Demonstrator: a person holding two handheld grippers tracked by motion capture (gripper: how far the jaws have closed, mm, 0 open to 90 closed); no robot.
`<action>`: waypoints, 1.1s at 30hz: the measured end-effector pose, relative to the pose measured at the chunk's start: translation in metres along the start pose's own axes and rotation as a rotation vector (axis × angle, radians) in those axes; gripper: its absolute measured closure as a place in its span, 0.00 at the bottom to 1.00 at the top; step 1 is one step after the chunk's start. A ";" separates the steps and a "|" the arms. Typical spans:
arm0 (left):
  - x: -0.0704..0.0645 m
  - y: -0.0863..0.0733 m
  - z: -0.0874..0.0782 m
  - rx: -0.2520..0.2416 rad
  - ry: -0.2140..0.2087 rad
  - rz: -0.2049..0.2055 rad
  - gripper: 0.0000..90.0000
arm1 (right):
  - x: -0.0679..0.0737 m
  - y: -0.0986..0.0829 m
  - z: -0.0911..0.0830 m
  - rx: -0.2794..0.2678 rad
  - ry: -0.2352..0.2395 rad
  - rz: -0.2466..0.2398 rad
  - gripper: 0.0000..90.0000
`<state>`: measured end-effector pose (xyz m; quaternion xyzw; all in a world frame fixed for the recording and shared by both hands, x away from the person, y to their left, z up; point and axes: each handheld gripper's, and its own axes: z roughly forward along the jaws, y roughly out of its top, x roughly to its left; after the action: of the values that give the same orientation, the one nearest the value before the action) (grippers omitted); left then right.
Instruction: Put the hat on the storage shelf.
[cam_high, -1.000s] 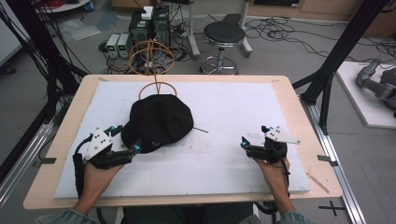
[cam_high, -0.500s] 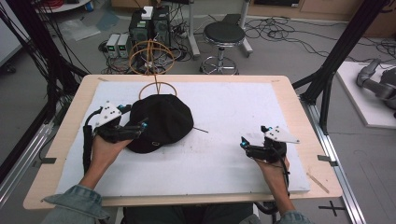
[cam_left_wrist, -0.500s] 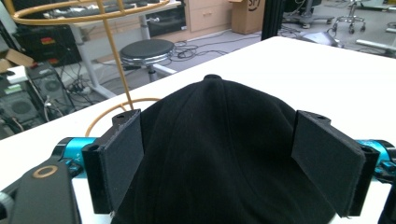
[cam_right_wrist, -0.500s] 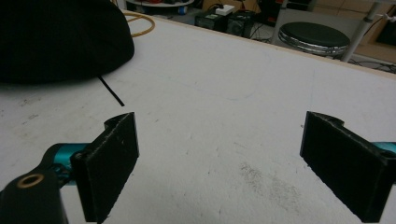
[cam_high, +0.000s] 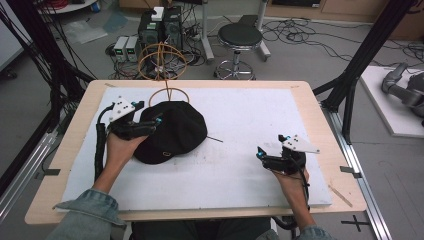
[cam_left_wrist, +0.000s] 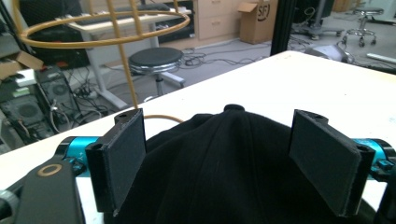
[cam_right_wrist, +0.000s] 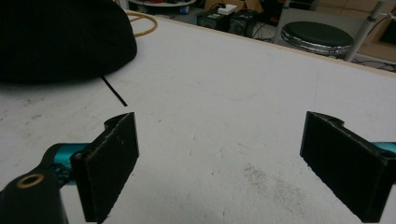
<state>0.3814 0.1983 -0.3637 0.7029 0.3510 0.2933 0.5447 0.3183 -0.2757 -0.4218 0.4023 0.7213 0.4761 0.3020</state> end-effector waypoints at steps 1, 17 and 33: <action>0.000 0.000 0.005 0.016 -0.012 -0.005 0.21 | 0.000 0.000 0.000 -0.002 -0.001 -0.001 0.13; 0.008 0.000 0.043 0.160 -0.019 0.052 0.26 | 0.000 0.000 -0.001 -0.003 0.008 -0.001 0.13; 0.006 -0.002 0.044 0.245 -0.072 0.088 0.83 | -0.001 0.000 0.000 0.001 0.008 0.008 0.13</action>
<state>0.4202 0.1790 -0.3758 0.7890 0.3333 0.2465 0.4534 0.3182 -0.2763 -0.4219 0.4034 0.7213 0.4784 0.2969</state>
